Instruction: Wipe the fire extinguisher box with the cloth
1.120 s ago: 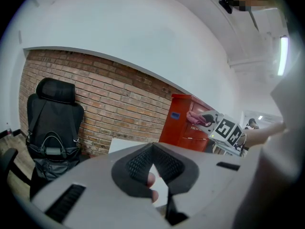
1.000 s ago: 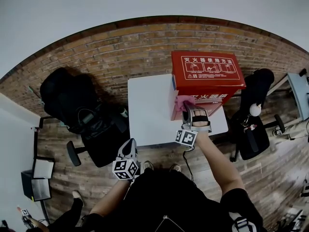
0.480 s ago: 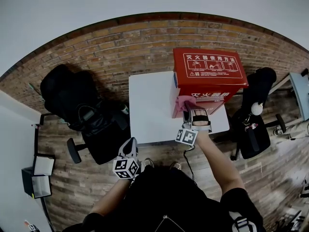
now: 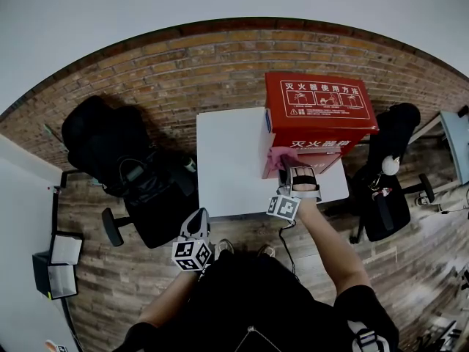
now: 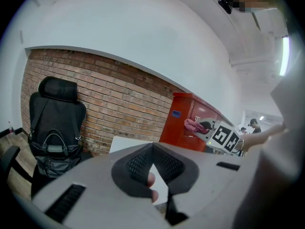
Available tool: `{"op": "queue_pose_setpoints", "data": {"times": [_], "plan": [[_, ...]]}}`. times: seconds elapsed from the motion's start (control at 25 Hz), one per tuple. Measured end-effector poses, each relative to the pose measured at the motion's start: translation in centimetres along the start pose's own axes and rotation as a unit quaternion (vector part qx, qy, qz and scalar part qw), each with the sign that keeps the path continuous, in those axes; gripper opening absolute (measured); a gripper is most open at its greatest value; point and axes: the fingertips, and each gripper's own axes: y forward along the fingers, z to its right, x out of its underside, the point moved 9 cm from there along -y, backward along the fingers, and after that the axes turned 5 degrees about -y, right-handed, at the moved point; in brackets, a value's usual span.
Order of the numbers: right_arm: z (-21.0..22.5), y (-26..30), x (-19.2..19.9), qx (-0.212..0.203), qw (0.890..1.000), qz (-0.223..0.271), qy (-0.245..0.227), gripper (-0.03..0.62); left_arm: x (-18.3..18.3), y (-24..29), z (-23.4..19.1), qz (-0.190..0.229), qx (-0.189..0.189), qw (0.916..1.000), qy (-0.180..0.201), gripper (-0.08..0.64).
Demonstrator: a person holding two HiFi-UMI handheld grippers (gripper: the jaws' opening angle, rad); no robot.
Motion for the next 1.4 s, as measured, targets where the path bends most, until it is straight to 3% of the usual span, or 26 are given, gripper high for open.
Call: {"op": "queue_pose_setpoints", "data": {"times": [1.4], "plan": [[-4.9,1.6,0.5,-0.064,0.998,-0.007,-0.002,0.112,0.7,-0.3,0.1,-0.008,-0.006,0.9999,-0.004,0.018]]}}
